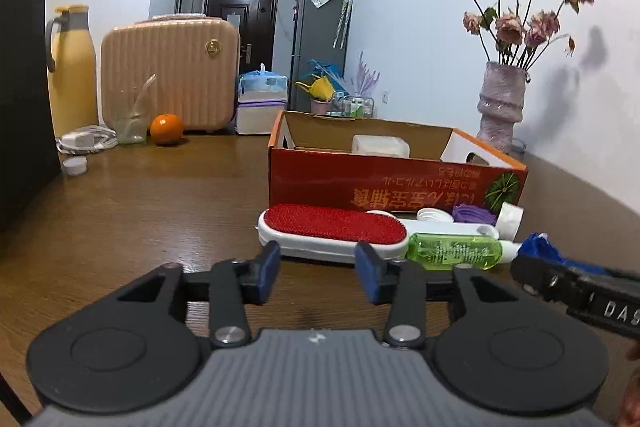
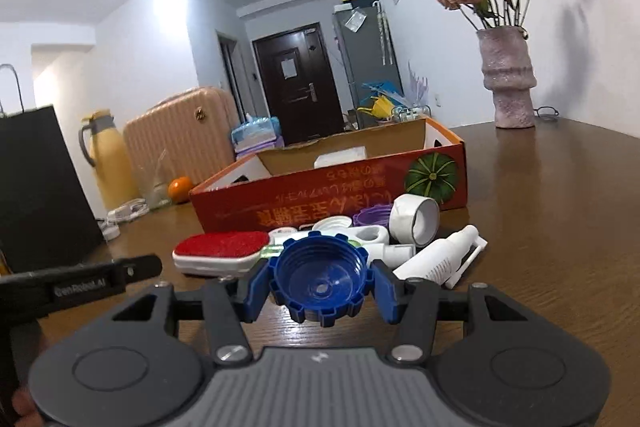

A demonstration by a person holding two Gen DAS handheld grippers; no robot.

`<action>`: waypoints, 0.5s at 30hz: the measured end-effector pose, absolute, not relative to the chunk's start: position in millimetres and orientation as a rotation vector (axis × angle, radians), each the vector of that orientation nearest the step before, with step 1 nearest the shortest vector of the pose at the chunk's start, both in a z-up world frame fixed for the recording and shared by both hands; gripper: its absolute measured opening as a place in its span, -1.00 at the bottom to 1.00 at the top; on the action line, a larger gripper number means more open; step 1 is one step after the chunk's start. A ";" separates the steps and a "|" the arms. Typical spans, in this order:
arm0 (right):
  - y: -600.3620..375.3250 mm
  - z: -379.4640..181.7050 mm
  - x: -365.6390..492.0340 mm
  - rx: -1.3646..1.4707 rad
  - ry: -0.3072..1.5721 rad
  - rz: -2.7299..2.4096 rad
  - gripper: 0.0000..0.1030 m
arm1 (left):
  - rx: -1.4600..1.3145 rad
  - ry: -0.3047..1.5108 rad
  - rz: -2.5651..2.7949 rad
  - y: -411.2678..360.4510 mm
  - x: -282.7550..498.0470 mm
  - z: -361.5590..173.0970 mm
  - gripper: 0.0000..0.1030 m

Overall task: Organize rigid objects
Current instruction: 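Carry the blue cap into the cardboard box and open the right gripper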

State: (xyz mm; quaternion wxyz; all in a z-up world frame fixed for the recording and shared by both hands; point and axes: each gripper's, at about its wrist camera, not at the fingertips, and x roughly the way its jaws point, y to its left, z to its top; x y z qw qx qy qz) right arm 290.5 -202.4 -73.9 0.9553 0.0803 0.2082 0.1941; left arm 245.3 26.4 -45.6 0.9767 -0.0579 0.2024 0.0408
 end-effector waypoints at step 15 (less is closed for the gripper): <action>-214.7 -15.2 313.1 0.069 0.301 0.384 0.03 | -0.028 0.305 0.070 29.6 268.1 6.4 -0.09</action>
